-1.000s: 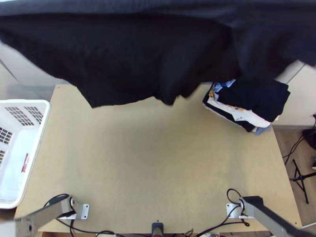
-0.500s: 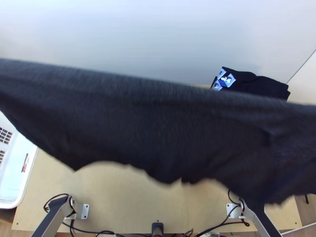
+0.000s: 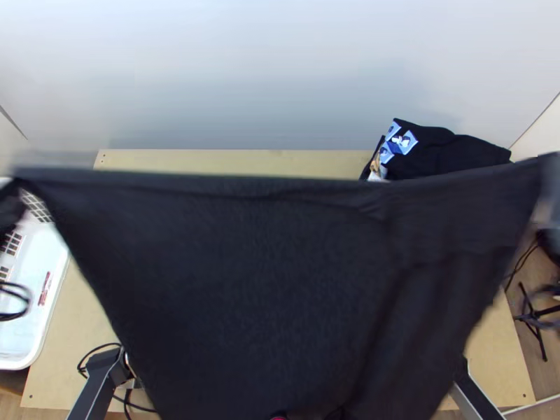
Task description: Fold the t-shirt
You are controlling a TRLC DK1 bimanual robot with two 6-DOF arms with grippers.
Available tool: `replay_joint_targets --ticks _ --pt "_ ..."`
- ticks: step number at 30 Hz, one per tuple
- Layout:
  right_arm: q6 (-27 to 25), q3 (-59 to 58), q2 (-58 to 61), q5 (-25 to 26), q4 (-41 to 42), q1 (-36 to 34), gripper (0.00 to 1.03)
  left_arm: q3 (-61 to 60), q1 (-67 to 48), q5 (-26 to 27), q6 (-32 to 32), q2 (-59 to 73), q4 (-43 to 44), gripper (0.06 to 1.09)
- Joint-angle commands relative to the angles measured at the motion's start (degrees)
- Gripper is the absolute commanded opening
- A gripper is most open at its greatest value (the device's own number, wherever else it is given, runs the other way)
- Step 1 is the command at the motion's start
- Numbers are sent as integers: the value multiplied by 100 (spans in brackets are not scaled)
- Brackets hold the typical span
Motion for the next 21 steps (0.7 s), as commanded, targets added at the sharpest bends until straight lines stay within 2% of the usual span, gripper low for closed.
replay_joint_targets --ticks 1,5,9,14,21 --pt "197 -1929 24 -242 224 94 3 -2593 44 387 200 -438 127 9" --pt "153 -2571 244 -251 672 59 3 -3736 150 370 438 -245 1164 9" --pt "100 -2896 569 -251 1050 15 3 -4166 79 185 517 494 2192 9" --pt "56 -2992 1307 -251 1375 -99 3 -3841 -140 -114 517 1812 3106 9" --pt "65 -2368 2916 -259 1085 -90 3 -3059 -474 -272 526 3394 3581 9"
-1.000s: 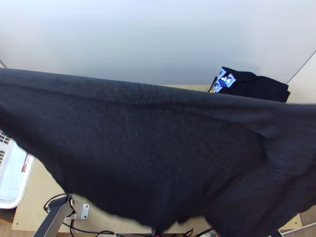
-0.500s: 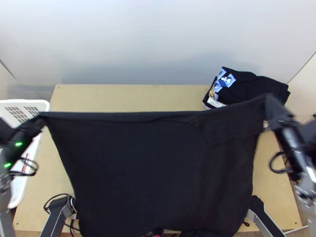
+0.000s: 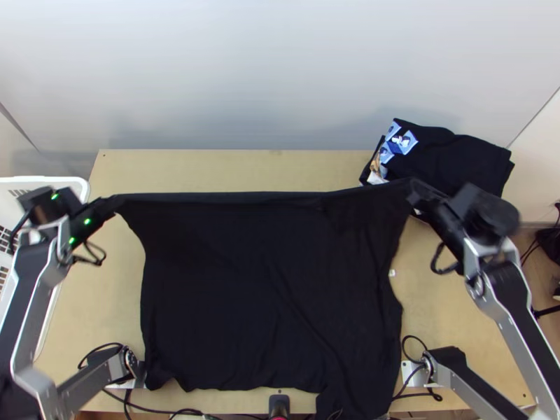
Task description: Fold the t-shirt
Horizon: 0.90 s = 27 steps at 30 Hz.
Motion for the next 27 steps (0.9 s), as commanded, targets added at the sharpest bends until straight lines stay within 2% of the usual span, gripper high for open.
replay_joint_targets --ticks 1,5,10,14,17,22,27 --pt "-11 529 1510 -6 -293 -12 3 550 -249 -174 14 1568 582 9" --pt "-11 1249 2441 -6 -996 -29 3 902 -241 -200 40 2148 688 9" --pt "15 1557 2925 12 -996 -38 3 1297 -135 -226 128 2798 758 9" --pt "164 1961 3329 302 -1101 -47 3 1649 23 -235 146 3282 732 9" --pt "217 2427 3663 504 -1426 -12 3 1983 102 -244 207 3677 556 9" --pt "200 3666 4489 565 -2560 68 3 2704 181 -253 251 4301 81 9" --pt "77 4431 4981 565 -2771 129 3 3468 137 -297 401 4855 -349 9"
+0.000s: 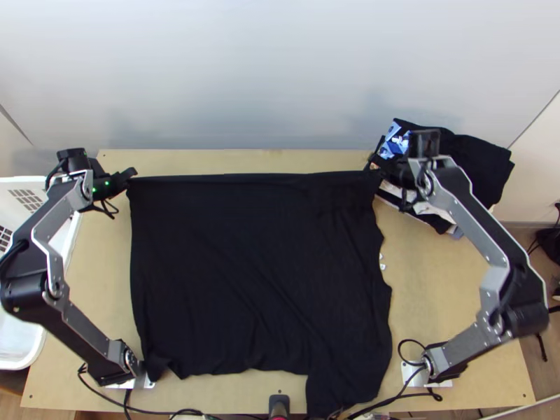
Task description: Fold the t-shirt
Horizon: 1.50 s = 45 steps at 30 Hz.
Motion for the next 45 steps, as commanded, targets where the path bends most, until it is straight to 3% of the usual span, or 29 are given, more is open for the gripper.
replay_joint_targets --ticks 1,10,26,34,41,45 --pt "-160 1252 877 67 -540 74 3 1096 -7 -52 174 882 -606 9" --pt "-450 2965 2064 67 -1524 48 3 2625 -121 -219 367 1761 -1687 9" --pt "-380 4143 2890 76 -1946 206 3 4620 -174 -351 508 2824 -2864 9" --pt "-336 4477 3048 76 -2016 250 3 4796 -227 -342 569 2815 -3023 9" --pt "-353 4451 2837 67 -2719 268 3 4787 -236 -316 982 2613 -4376 9" --pt "-362 4354 2705 67 -3159 312 3 4743 -104 36 1070 2534 -4754 9"
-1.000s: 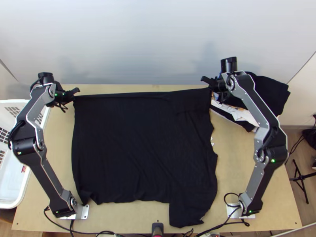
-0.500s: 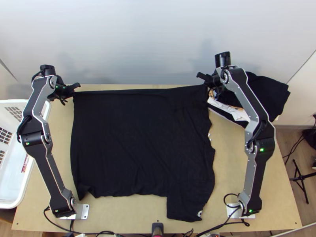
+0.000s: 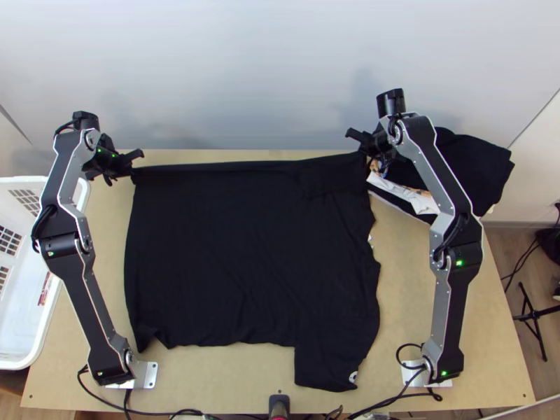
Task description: Fold the t-shirt
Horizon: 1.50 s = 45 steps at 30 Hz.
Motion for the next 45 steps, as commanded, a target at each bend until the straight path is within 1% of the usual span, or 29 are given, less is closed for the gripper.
replay_joint_targets --ticks 1,8,12,20,27,34,45 --pt "-8 -50 -167 -9 -681 58 3 -9 148 386 222 -117 -754 9" --pt "-34 -94 -220 -18 -1296 146 3 -88 280 483 468 -205 -983 9" --pt "-96 -261 -343 -9 -1445 155 3 -105 359 509 565 -231 -1000 9" --pt "-131 -1078 -808 -53 -1419 164 3 -378 368 614 767 -451 -1097 9" --pt "-122 -1729 -1072 -62 -1313 243 3 -1204 192 658 873 -908 -1080 9" --pt "-131 -2362 -1222 -89 -1164 243 3 -2241 113 676 1004 -1427 -719 9" --pt "-122 -3443 -1740 -80 -725 296 3 -2953 253 685 1259 -1936 -631 9"
